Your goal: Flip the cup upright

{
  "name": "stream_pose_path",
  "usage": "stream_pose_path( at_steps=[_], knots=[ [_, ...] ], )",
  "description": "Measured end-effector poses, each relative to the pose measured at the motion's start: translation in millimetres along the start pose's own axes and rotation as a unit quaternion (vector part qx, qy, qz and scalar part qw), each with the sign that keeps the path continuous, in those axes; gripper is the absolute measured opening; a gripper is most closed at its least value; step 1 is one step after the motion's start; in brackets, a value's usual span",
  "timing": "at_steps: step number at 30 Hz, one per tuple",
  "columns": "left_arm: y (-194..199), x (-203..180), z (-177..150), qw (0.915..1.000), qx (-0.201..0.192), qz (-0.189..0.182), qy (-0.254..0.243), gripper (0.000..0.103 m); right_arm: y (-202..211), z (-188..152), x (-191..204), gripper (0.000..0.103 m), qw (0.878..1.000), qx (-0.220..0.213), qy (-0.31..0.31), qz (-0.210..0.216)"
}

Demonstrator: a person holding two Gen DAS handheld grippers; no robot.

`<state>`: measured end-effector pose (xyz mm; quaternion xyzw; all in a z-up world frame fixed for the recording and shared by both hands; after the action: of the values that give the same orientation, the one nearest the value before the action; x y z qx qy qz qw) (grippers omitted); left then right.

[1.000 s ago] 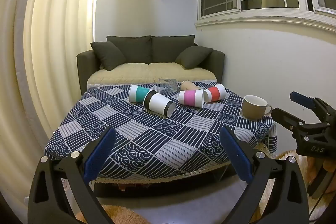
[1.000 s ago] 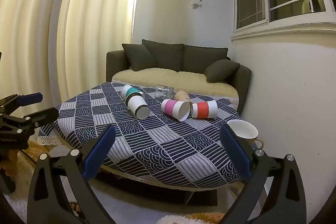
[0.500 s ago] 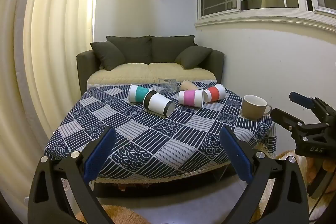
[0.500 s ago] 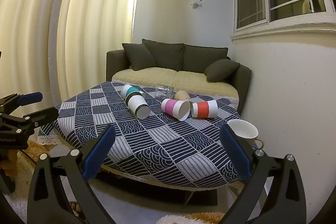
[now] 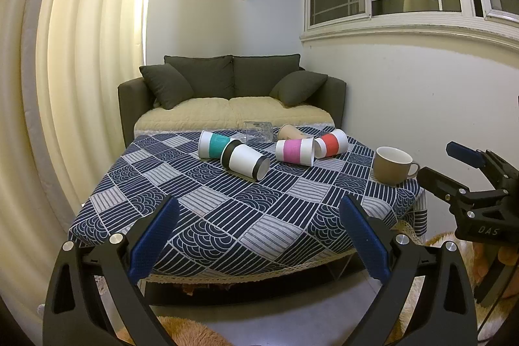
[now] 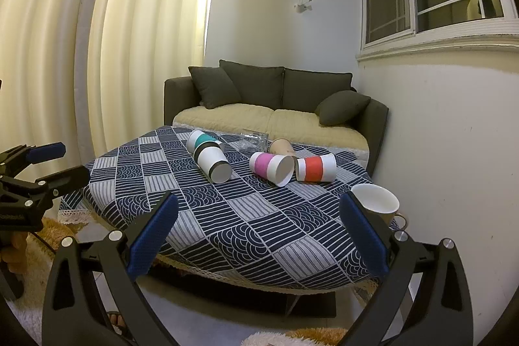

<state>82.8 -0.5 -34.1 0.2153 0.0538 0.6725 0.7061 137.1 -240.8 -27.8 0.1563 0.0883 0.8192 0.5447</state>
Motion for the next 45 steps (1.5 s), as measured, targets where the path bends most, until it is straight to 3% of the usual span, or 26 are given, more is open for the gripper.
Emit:
stream_pose_path(
  at_steps=[45],
  knots=[
    [-2.4,-4.2,-2.3,1.0000,0.005,-0.002,-0.003,0.096,-2.7,-3.2,2.6,0.098,1.000,0.005,0.001,-0.002]
  ],
)
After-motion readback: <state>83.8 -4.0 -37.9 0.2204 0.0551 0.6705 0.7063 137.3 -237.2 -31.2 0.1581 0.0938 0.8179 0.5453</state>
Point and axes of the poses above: each gripper's, at about its wrist camera, not at the fingertips, and y roughly against the way its jaws point, x to its left, z to its top, the point moved 9 cm from there along -y, roughly the way its jaws point, and after that the axes turned 15 degrees about -y, right-handed, at the moved point
